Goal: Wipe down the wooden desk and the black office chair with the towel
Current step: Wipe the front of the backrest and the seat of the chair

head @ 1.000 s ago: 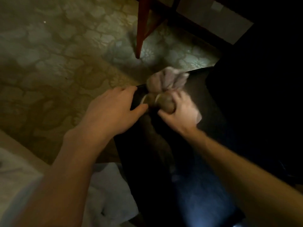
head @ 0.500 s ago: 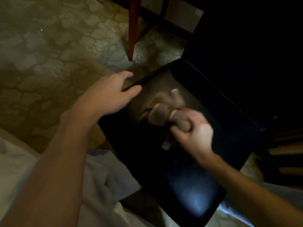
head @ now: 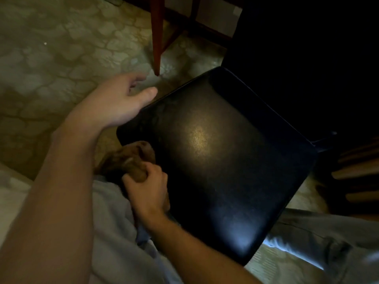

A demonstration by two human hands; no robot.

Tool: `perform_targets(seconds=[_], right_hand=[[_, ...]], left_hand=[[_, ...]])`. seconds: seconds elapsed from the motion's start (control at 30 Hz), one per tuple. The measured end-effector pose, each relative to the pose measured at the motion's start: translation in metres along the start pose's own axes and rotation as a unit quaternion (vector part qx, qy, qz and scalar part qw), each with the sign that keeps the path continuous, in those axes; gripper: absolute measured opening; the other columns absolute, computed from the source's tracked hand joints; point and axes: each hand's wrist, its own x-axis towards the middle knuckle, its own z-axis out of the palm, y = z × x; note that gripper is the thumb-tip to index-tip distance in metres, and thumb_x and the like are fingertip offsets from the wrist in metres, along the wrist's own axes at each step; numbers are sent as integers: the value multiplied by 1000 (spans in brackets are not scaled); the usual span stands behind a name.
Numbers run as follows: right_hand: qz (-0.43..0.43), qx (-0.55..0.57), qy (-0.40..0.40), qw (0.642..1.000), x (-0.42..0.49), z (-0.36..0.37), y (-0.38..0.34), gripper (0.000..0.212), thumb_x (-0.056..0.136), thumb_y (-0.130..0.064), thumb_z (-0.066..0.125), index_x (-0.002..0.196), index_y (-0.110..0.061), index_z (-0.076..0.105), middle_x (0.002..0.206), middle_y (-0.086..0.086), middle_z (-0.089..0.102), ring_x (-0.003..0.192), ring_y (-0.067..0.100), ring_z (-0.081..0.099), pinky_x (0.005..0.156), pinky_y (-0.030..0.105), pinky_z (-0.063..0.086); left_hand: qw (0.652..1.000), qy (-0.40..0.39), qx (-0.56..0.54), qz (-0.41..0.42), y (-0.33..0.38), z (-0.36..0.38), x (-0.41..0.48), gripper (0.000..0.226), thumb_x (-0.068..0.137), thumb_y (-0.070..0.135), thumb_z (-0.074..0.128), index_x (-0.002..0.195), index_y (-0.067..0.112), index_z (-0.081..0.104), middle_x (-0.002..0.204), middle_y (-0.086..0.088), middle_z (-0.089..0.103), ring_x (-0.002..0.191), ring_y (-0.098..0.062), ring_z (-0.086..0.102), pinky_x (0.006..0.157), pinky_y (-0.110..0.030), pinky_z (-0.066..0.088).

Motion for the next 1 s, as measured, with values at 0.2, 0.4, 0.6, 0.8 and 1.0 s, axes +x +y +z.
perform_targets(seconds=[0.2, 0.4, 0.6, 0.8, 1.0], right_hand=[[-225, -244, 176, 927, 57, -109, 7, 54, 75, -47, 69, 125, -30, 61, 128, -5, 56, 117, 22, 45, 94, 41, 40], [-193, -390, 50, 899, 63, -186, 59, 60, 72, -52, 67, 129, -35, 61, 131, -2, 54, 111, 31, 47, 91, 50, 48], [-190, -456, 97, 864, 45, -200, 72, 51, 71, -48, 75, 119, -34, 67, 125, -1, 58, 108, 34, 50, 84, 49, 52], [-122, -467, 173, 858, 24, -238, 107, 57, 70, -42, 84, 123, -29, 65, 126, 3, 59, 109, 35, 48, 85, 50, 53], [-77, -481, 239, 840, 48, -249, 114, 66, 69, -39, 87, 127, -16, 62, 124, 20, 56, 108, 48, 49, 83, 58, 48]], left_hand=[[998, 15, 46, -31, -34, -18, -8, 60, 99, 52, 58, 152, 29, 44, 157, -6, 46, 141, -22, 46, 112, -42, 39], [997, -2, 69, -28, -34, -14, -8, 65, 96, 62, 56, 151, 29, 45, 152, -8, 51, 137, -28, 50, 113, -51, 42], [996, -12, 80, -39, -39, -14, -11, 62, 97, 62, 55, 150, 32, 45, 150, -8, 52, 137, -29, 50, 112, -55, 42], [995, 5, 91, -43, -42, -16, -10, 64, 97, 60, 55, 153, 31, 42, 152, -8, 50, 135, -28, 52, 111, -52, 43], [996, 6, 87, -13, -40, -8, -4, 64, 93, 66, 54, 149, 35, 46, 139, -8, 61, 129, -26, 56, 108, -53, 47]])
